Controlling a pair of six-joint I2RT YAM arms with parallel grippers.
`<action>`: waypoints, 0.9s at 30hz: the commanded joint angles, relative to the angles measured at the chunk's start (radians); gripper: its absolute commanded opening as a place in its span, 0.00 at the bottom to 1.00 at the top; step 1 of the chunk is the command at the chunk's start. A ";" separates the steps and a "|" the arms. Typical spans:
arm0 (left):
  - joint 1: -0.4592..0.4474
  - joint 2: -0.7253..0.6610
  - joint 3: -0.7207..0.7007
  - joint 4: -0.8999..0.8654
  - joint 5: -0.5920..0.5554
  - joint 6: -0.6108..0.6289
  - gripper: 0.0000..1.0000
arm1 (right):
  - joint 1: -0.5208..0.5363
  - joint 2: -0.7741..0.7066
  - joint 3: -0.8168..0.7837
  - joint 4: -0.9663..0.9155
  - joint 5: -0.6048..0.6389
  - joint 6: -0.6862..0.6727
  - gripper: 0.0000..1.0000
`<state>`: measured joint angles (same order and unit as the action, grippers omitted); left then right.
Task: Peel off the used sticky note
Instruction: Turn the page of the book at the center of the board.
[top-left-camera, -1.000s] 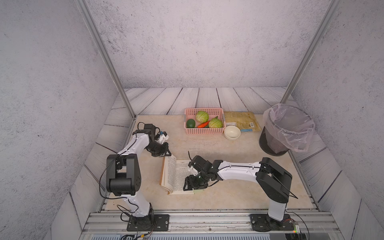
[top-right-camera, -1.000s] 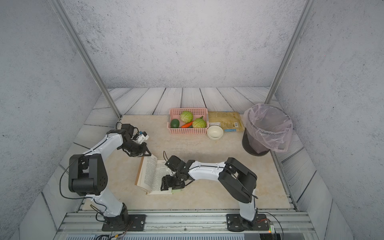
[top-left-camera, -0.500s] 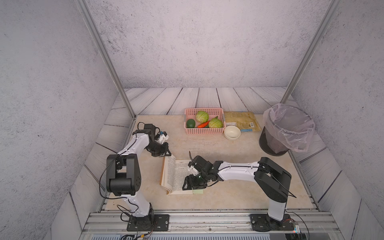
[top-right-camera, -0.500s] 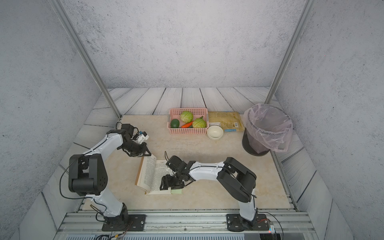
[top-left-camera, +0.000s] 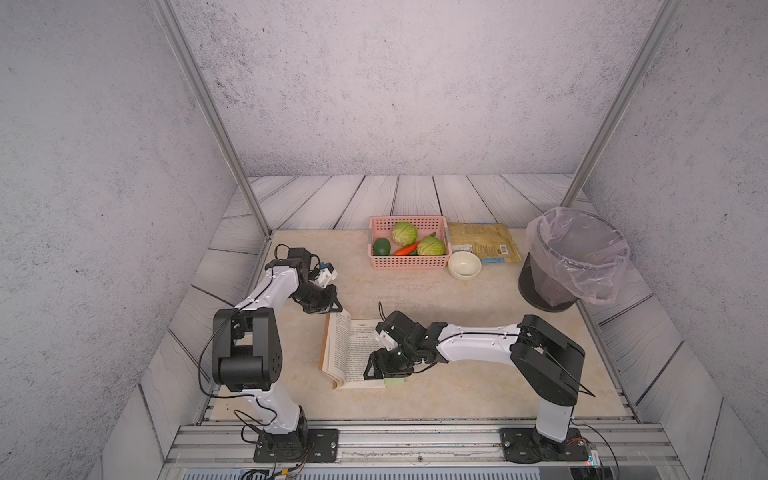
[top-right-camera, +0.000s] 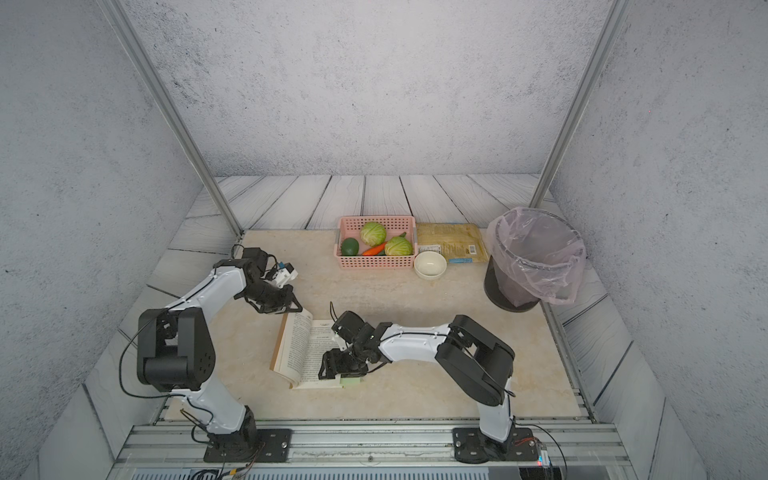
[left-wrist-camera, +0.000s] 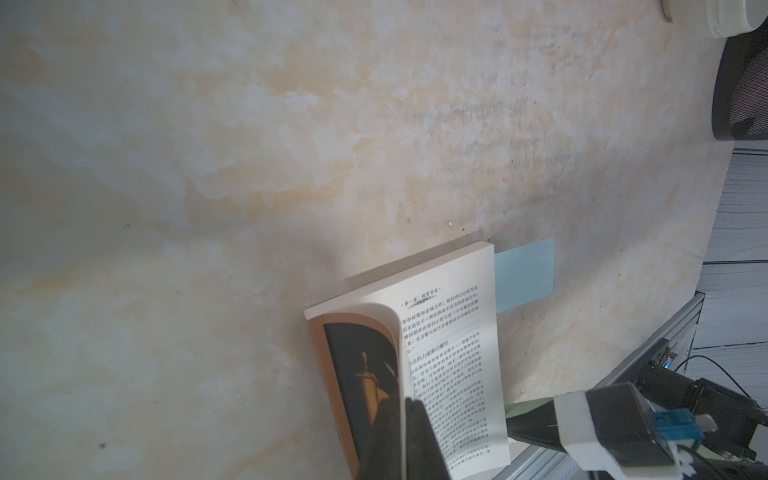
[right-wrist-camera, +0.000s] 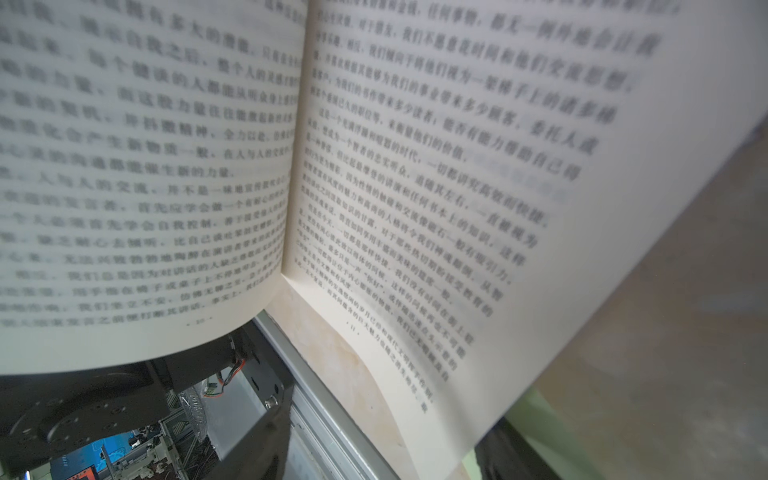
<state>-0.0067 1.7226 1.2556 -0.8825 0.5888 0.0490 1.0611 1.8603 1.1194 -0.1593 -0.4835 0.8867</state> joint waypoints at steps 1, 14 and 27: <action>0.008 -0.017 -0.008 -0.018 -0.004 0.018 0.00 | -0.004 -0.038 -0.018 0.014 0.019 -0.006 0.73; 0.009 -0.015 -0.008 -0.017 -0.002 0.018 0.00 | -0.003 -0.075 -0.035 0.048 0.021 -0.012 0.73; 0.008 -0.021 -0.007 -0.018 -0.001 0.018 0.00 | -0.004 -0.040 -0.017 0.004 0.036 -0.004 0.73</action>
<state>-0.0067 1.7226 1.2556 -0.8825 0.5888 0.0490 1.0611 1.8160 1.0958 -0.1211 -0.4686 0.8864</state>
